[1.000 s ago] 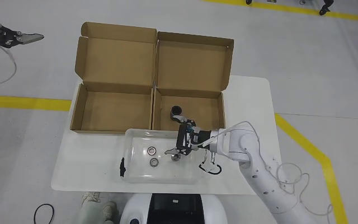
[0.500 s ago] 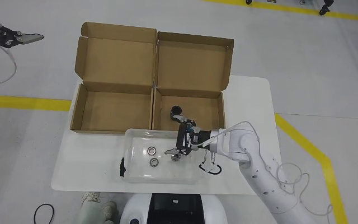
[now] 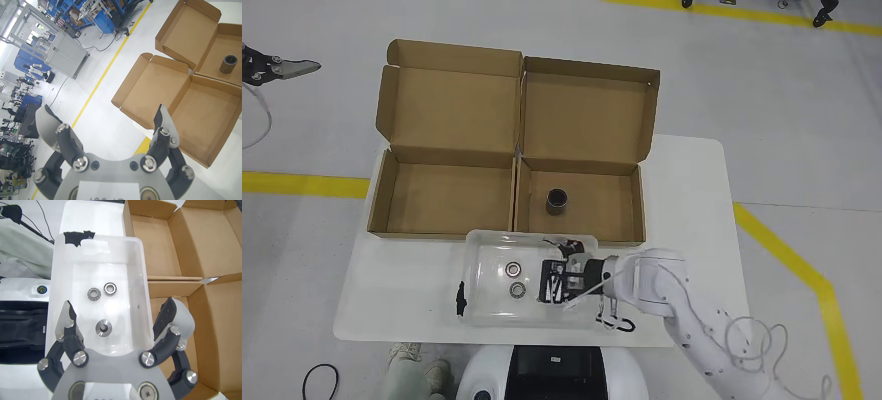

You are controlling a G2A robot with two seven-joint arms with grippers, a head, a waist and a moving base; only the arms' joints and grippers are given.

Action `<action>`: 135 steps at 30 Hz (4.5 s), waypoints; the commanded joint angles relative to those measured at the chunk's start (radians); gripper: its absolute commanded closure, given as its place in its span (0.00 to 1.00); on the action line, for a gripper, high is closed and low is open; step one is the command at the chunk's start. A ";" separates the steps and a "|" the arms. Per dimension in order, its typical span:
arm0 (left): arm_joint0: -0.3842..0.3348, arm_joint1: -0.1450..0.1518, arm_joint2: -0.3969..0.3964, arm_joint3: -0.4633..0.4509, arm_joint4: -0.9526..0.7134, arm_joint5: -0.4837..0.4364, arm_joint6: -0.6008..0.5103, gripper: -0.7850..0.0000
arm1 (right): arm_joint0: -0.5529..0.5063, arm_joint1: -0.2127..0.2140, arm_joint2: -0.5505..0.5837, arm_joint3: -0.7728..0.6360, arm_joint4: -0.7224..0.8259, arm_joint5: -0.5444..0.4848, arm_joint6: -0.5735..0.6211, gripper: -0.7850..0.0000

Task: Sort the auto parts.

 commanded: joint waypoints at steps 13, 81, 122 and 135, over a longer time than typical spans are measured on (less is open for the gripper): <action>0.000 0.000 0.000 0.000 0.000 0.000 0.000 0.00 | 0.013 -0.004 -0.063 0.074 0.051 0.047 0.203 0.00; 0.000 0.000 0.000 0.000 0.000 0.000 0.000 0.00 | 0.448 -0.132 -0.180 0.346 0.253 0.076 -0.654 1.00; 0.000 0.000 0.000 0.000 0.000 0.000 0.000 0.00 | 0.354 -0.085 0.149 0.051 0.302 0.075 -0.630 1.00; 0.000 0.000 0.000 0.000 0.000 0.000 0.000 0.00 | 0.295 -0.079 0.135 0.126 0.254 0.075 -0.605 1.00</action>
